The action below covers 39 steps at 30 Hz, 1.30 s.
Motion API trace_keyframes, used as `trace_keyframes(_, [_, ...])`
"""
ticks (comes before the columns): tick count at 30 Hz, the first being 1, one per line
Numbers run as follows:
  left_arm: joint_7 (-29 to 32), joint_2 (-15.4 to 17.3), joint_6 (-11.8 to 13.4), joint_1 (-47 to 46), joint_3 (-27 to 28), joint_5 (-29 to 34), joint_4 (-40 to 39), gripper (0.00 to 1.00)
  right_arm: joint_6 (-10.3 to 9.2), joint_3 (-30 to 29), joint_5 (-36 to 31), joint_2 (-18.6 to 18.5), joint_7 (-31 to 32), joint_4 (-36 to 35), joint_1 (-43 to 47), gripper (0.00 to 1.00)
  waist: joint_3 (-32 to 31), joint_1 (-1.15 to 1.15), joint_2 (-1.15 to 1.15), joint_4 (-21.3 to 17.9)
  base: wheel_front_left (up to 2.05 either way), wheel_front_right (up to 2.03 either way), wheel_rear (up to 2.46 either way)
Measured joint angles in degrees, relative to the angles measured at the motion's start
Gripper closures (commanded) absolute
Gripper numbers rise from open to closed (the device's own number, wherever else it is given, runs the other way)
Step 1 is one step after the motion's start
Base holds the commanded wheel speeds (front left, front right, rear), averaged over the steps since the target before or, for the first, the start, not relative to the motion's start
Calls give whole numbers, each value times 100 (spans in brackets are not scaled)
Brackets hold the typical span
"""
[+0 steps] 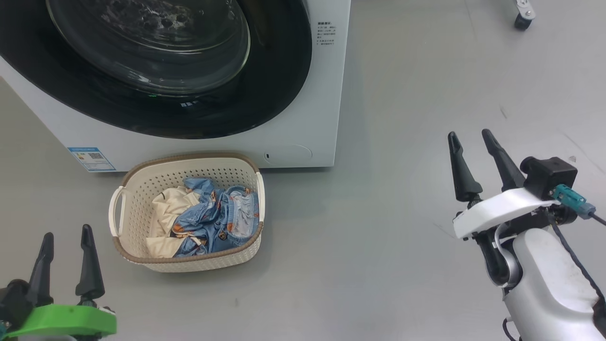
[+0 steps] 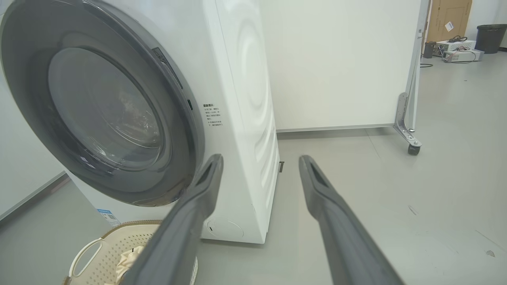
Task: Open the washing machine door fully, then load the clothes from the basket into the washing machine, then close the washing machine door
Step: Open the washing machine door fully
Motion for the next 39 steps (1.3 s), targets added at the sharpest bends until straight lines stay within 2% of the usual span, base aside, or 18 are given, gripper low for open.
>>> trace_keyframes(6, [-1,-4,-5,-157,14,-83,-99,0,0,-165,19,-32,-12,-98,-346,0,252,0,0,41,0,0,0])
trace_keyframes(7, [0,-8,-5,-191,16,-108,-105,0,0,-196,25,-42,-12,-101,-412,14,295,0,0,51,0,0,0])
trace_keyframes(8, [-1,-13,-5,-227,16,-124,-116,0,0,-231,41,-54,-12,-107,-471,36,338,0,0,63,0,0,0])
trace_keyframes(9, [-1,-15,-5,-255,18,-144,-129,0,0,-257,66,-64,-12,-110,-533,50,382,0,0,76,0,0,0])
trace_keyframes(12, [-1,-22,-7,-329,26,-178,-159,0,0,-305,203,-71,-12,-151,-784,60,554,0,0,136,0,0,0])
trace_keyframes(14, [-1,-23,-7,-362,29,-202,-185,0,0,-314,300,-71,-12,-156,-929,100,641,0,0,167,0,0,0])
trace_keyframes(27, [-1,-120,-30,-559,-18,-202,-232,0,0,-344,1485,-78,123,-190,-1874,100,1206,0,0,410,0,0,0])
trace_keyframes(34, [-1,-174,-36,-769,-93,-201,-266,0,-1,-257,2197,-111,628,-129,-2420,100,1530,1,0,568,0,0,0])
trace_keyframes(39, [-24,-235,-54,-887,-166,-201,-279,0,-1,-263,3043,-41,1110,-94,-2843,100,1728,1,0,697,0,0,0])
